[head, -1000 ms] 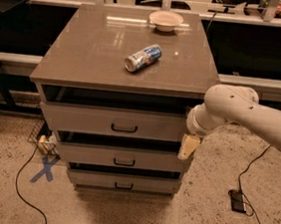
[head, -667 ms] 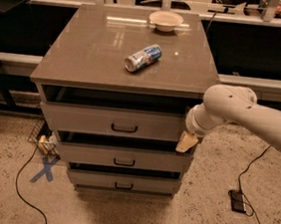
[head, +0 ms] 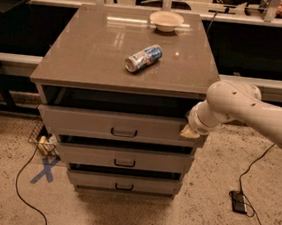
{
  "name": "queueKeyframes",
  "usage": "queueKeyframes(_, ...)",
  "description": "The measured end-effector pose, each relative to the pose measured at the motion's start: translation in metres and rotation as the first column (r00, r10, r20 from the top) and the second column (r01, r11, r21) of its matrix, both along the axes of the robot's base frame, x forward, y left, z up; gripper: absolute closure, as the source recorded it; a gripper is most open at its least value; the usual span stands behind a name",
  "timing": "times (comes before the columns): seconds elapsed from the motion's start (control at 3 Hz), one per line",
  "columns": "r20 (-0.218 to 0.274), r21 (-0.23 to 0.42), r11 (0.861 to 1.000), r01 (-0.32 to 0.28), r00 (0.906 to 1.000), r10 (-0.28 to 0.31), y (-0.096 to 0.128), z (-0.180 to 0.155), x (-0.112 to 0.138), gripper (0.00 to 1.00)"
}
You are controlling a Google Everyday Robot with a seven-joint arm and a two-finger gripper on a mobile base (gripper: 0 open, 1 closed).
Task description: Open top drawer
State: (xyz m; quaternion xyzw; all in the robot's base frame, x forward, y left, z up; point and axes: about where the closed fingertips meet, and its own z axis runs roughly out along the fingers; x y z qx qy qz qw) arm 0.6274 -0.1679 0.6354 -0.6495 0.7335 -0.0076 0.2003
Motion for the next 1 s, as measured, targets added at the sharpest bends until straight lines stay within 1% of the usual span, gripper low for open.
queueKeyframes(0.33,0.000,0.000,1.000,0.000,1.0000,0.000,0.0000,0.0080,0.0000,0.96)
queueKeyframes(0.67,0.000,0.000,1.000,0.000,1.0000,0.000,0.0000,0.0105,0.0000,0.97)
queueKeyframes(1.0,0.000,0.000,1.000,0.000,1.0000,0.000,0.0001,0.0104,0.0000,0.75)
